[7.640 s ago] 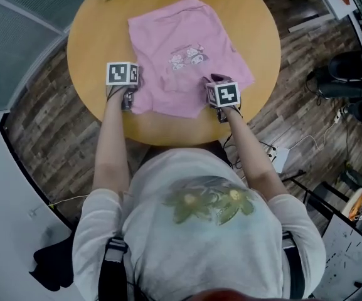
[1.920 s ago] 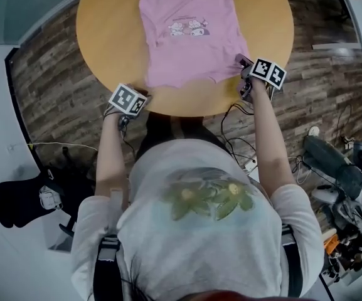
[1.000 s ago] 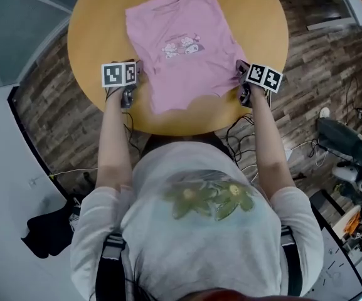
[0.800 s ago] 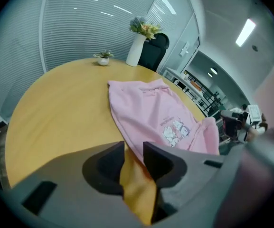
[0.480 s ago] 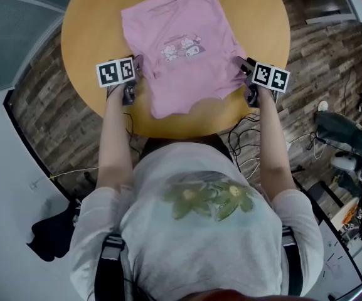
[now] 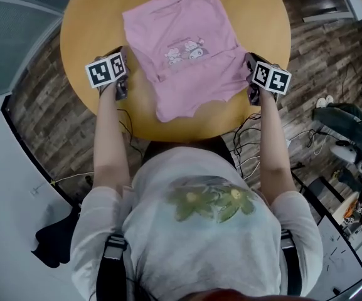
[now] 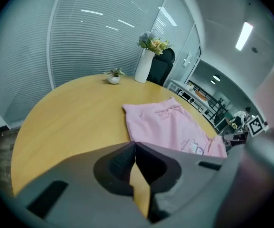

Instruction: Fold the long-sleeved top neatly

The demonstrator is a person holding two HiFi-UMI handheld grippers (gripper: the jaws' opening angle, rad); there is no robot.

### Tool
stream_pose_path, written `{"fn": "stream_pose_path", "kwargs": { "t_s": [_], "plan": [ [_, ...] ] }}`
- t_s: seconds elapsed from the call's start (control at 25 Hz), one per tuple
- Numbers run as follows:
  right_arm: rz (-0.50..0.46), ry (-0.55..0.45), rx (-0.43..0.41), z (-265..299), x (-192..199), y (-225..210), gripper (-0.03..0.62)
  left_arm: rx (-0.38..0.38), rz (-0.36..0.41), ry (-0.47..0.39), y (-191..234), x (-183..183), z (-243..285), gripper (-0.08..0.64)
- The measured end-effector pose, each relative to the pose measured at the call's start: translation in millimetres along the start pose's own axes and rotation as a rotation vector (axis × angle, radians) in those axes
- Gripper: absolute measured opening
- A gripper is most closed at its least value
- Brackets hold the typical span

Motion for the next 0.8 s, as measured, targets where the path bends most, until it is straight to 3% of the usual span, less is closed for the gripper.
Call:
{"fn": "stream_pose_path", "kwargs": {
  "t_s": [0.12, 0.2, 0.32, 0.4, 0.56, 0.72, 0.8],
  "plan": [
    [0.034, 0.050, 0.053, 0, -3, -6, 0.128, 0.014, 0.023, -0.004, 9, -17, 4, 0.007],
    [0.051, 0.006, 0.036, -4, -20, -4, 0.129, 0.044, 0.039, -0.004, 10, -30, 11, 0.056],
    [-0.010, -0.025, -0.006, 3, -55, 6, 0.136, 0.095, 0.055, 0.001, 4, -53, 25, 0.132],
    [-0.086, -0.021, -0.040, 15, -82, 16, 0.150, 0.107, 0.040, -0.004, -3, -69, 34, 0.143],
    [-0.231, 0.030, -0.105, 64, -142, 27, 0.173, 0.058, -0.017, 0.027, -8, -91, 66, 0.143],
    [-0.347, 0.121, -0.116, 134, -189, 11, 0.173, 0.013, -0.053, 0.070, -24, -103, 99, 0.130],
    [-0.367, 0.182, -0.119, 161, -194, 9, 0.171, -0.014, -0.015, 0.093, -27, -102, 103, 0.021]
  ]
}}
Point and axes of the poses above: the fingertips, and each gripper's own axes: z forward along the fingers, y to its left, x out of its underside, the point moved 5 cm from there along -z, backward along the fingers, and after that the axes turned 6 degrees about y, right-handed, at the moved point
